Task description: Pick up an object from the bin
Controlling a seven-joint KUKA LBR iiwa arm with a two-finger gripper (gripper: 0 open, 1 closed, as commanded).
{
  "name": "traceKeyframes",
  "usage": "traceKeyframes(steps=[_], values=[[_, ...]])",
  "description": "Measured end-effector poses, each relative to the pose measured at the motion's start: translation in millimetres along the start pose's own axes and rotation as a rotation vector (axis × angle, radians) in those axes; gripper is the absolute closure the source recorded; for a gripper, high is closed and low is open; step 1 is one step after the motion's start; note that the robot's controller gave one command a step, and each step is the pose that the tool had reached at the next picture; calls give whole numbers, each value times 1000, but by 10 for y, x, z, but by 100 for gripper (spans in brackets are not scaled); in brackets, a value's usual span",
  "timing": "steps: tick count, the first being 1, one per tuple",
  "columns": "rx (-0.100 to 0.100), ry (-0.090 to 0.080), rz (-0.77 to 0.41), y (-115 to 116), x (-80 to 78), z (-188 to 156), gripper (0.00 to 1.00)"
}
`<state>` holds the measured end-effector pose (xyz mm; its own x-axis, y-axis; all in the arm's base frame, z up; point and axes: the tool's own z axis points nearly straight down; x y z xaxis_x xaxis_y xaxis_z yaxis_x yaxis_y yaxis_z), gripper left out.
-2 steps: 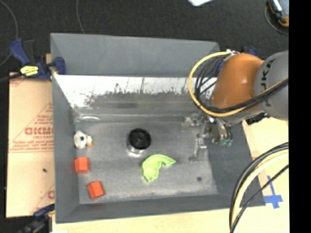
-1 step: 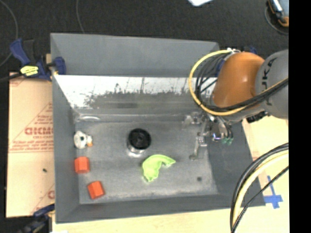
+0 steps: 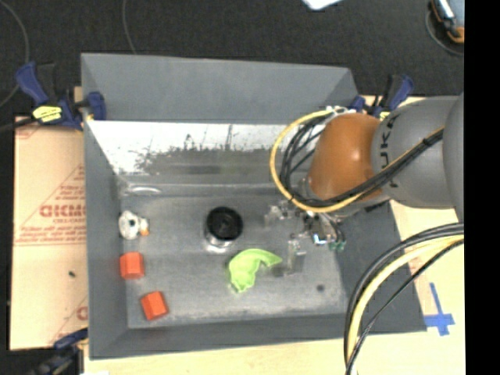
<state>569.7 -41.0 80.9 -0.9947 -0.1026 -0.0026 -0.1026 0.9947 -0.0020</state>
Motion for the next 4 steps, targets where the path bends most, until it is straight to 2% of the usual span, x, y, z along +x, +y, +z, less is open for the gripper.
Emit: traceKeyframes(steps=[1,2,3,4], values=[[0,-8,-129,390,-196,72,0],[-1,-2,-69,498,-98,90,0],[2,-13,-247,792,-192,97,0],[0,-11,-188,1051,-197,98,0]])
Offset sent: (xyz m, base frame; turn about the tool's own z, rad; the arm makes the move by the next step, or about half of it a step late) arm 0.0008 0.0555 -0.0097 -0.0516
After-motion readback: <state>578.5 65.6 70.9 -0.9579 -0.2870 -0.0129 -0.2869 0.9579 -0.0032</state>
